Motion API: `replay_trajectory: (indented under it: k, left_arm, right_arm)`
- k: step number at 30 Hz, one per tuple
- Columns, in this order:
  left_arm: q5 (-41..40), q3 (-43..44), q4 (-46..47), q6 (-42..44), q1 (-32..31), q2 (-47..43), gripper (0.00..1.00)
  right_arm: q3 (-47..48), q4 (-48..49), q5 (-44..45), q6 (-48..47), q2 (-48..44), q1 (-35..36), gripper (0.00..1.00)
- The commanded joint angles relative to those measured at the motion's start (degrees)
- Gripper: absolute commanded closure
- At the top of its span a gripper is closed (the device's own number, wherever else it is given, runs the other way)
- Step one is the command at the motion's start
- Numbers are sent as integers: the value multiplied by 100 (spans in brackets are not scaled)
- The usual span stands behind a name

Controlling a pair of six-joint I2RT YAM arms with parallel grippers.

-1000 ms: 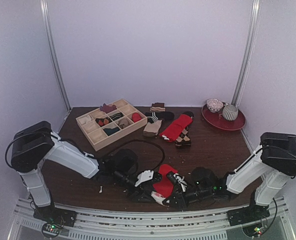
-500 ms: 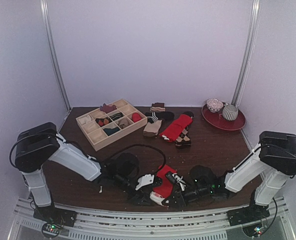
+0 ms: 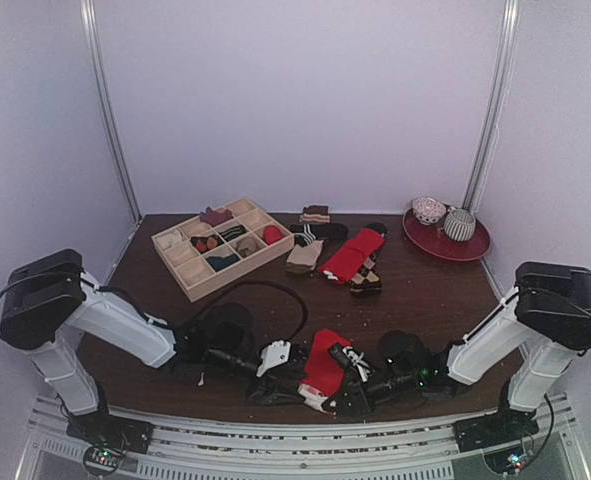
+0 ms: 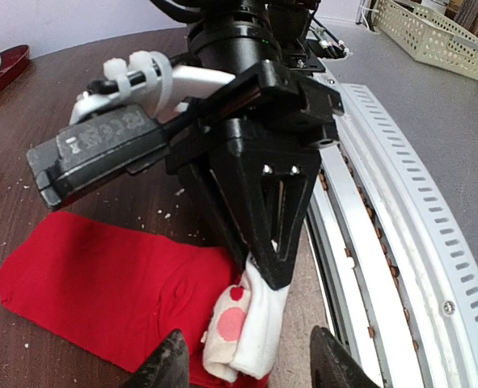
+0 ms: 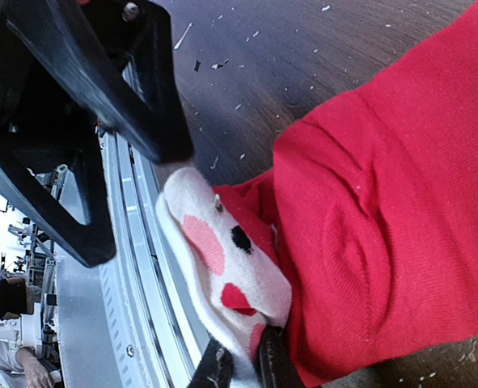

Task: Roll the socks
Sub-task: Roll the sock at the center of the board.

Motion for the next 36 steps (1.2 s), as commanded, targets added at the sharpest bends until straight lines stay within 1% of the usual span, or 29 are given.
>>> replay_trajectory:
  k: [1,5,10,12,19,26,27,28,30,32,35,36]
  left_arm:
    - [397,184,56,268,-55,277,50]
    - [467,170,50,289,-110,269,51]
    - [422,474,-360,314,-173,628,54]
    - [399,508,-421,289,-177,696,56]
    - [243,662,-797,181,-184,1056,75]
    - [186,611,-1054,8,-181,1342,85]
    - [165,577,-1088,-12,-182,1366,91]
    - [62,560,-1129,-64,-182,1391,100]
    - [-141,626,-1361,-233,-175,1486,100]
    - [-266,920,-1841,-548,-135,1667,100]
    - [-25,1270,-2640,-1194,26,1998,100]
    - [77,1277,-2718,-1439,70,2035,100]
  right_arm:
    - [-227,-1370,102,36,403,18,91]
    - [-271,-1357,119,63,391,10,91]
    - [-247,-1346,112,79,441,9,91]
    - [-258,-1321,127,99,446,11,91]
    - [-283,-1300,120,132,467,6,91]
    - [-286,-1327,84,170,452,3,91]
    - [-288,-1339,89,168,430,8,91]
    - [-262,-1370,107,156,410,5,91]
    - [-196,-1433,166,75,338,4,89]
    - [-95,-1562,340,-132,142,0,86]
    - [124,-2059,997,-770,-561,22,78]
    - [180,-2243,1254,-1004,-826,19,76]
